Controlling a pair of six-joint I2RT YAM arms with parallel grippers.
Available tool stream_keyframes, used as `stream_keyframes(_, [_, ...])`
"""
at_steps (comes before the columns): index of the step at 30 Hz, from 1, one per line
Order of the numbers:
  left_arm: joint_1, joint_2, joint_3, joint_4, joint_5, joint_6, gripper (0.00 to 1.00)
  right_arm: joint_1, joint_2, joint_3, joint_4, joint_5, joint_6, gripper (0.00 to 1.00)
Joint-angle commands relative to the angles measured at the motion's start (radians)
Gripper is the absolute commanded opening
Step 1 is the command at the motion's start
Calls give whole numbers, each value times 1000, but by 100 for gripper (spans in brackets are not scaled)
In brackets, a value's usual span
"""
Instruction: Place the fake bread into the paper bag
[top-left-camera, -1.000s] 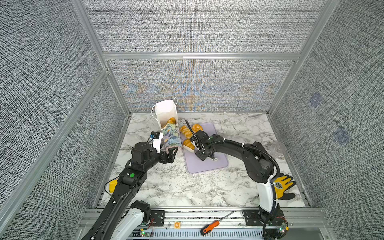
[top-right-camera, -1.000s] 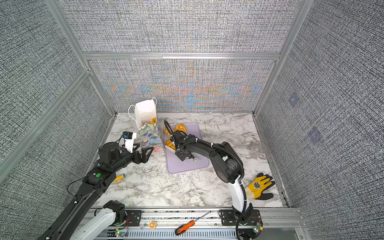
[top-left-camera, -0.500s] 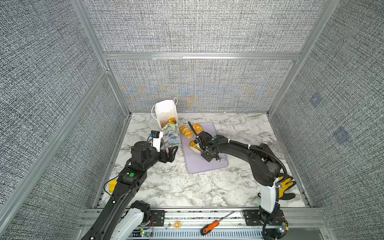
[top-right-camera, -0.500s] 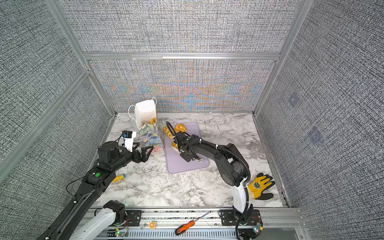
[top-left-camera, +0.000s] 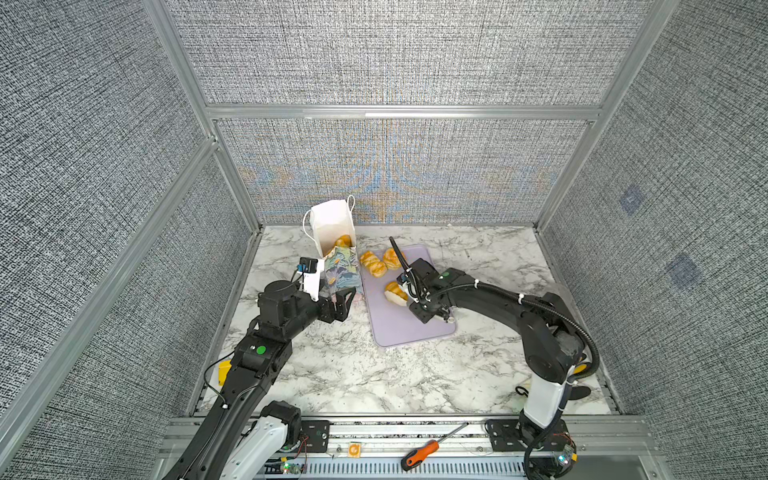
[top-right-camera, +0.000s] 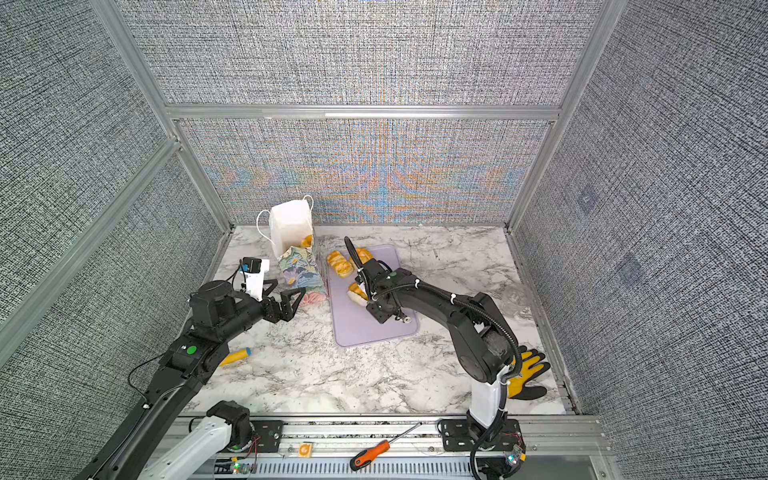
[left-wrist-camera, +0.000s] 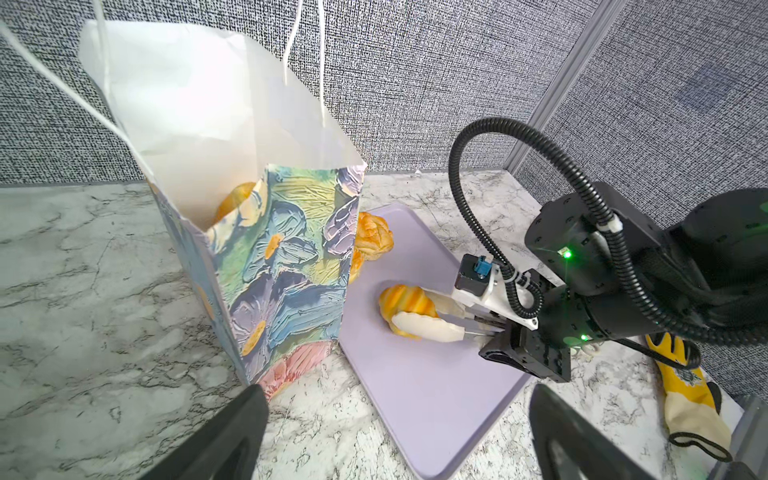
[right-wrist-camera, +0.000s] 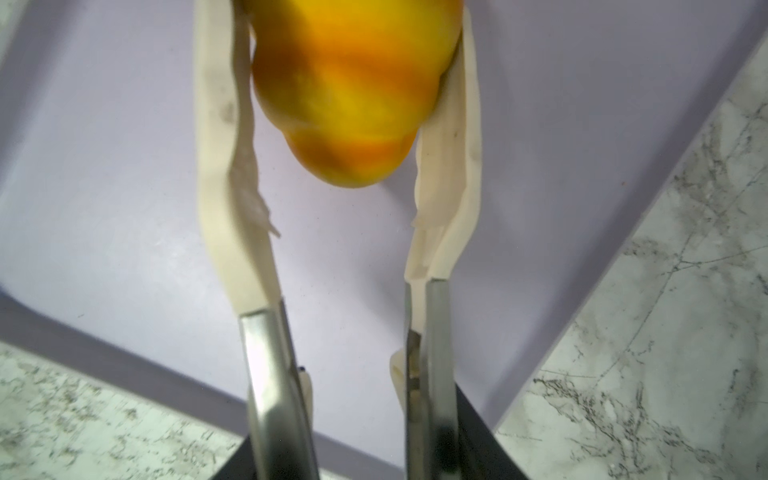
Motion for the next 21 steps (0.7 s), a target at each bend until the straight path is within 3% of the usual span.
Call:
stream_keyframes(1, [0, -5, 17, 20, -13, 22, 99, -7, -28, -11, 25, -34, 18, 47])
stream_keyframes(12, [2, -2, 66, -43, -45, 51, 99, -28, -121, -54, 64, -116, 63, 48])
stream_keyframes(21, [1, 43, 154, -106, 3, 92, 99, -28, -190, -49, 49, -119, 91, 47])
